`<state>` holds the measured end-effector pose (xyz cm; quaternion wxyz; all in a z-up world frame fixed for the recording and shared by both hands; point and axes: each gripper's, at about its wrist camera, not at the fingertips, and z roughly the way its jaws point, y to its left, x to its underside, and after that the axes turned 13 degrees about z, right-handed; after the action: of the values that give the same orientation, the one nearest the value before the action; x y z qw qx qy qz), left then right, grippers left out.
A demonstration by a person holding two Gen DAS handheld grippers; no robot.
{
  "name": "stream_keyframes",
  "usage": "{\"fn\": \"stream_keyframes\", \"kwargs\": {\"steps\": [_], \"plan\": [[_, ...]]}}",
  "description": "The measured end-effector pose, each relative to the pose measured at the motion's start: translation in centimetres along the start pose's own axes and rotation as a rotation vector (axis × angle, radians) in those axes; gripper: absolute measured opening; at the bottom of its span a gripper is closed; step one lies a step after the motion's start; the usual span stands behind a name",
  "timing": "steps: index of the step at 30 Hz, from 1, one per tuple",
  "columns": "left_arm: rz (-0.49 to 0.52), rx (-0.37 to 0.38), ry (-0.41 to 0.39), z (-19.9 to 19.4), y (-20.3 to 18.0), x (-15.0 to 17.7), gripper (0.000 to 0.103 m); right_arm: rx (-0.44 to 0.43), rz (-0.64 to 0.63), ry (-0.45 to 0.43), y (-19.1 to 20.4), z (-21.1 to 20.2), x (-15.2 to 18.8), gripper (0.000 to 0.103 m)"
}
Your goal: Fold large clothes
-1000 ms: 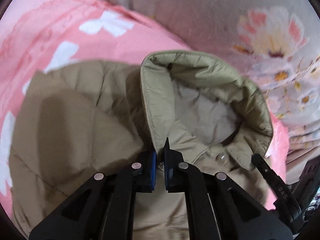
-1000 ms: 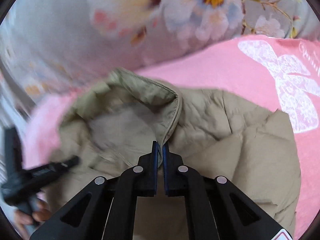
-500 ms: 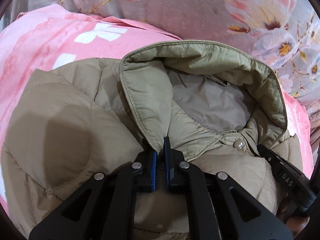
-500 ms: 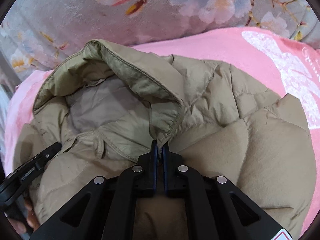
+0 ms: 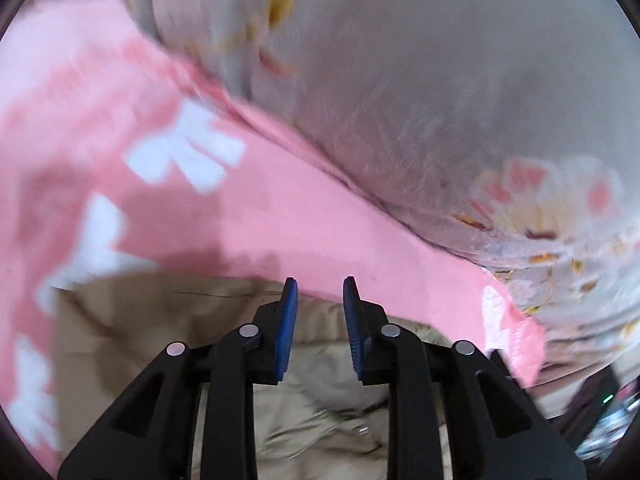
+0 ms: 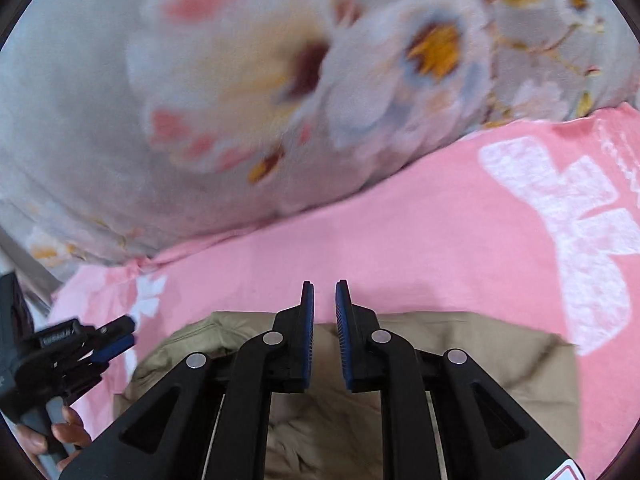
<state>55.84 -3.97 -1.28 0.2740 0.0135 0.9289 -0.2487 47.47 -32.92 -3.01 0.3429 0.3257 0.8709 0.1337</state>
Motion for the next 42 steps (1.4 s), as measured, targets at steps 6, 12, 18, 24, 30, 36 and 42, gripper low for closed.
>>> {"fn": "stream_keyframes", "kwargs": {"steps": [6, 12, 18, 24, 30, 36, 42], "plan": [[0.180, -0.050, 0.170, 3.2, -0.6, 3.0, 0.015, -0.004, -0.226, 0.142, 0.5, 1.9, 3.7, 0.013], [0.287, -0.101, 0.187, 3.1, 0.9, 6.9, 0.002, 0.075, -0.287, 0.170, -2.7, 1.6, 6.0, 0.000], [0.481, -0.258, 0.065, 3.5, -1.3, 9.8, 0.001, 0.078, -0.287, 0.149, -4.0, 2.9, 7.2, 0.000], [0.602, -0.419, -0.019, 4.2, -3.2, 11.9, 0.001, 0.111, -0.321, 0.089, -3.5, 3.3, 8.1, 0.000], [0.600, -0.426, -0.036, 4.2, -2.8, 12.1, 0.001, 0.115, -0.323, 0.072, -3.6, 3.3, 8.3, 0.000], [0.612, -0.444, -0.041, 4.2, -3.4, 12.6, 0.001, 0.124, -0.333, 0.065, -3.4, 3.3, 8.4, 0.000], [0.615, -0.445, -0.042, 4.2, -3.3, 12.5, 0.001, 0.131, -0.343, 0.061, -3.3, 3.3, 8.5, 0.000]]}}
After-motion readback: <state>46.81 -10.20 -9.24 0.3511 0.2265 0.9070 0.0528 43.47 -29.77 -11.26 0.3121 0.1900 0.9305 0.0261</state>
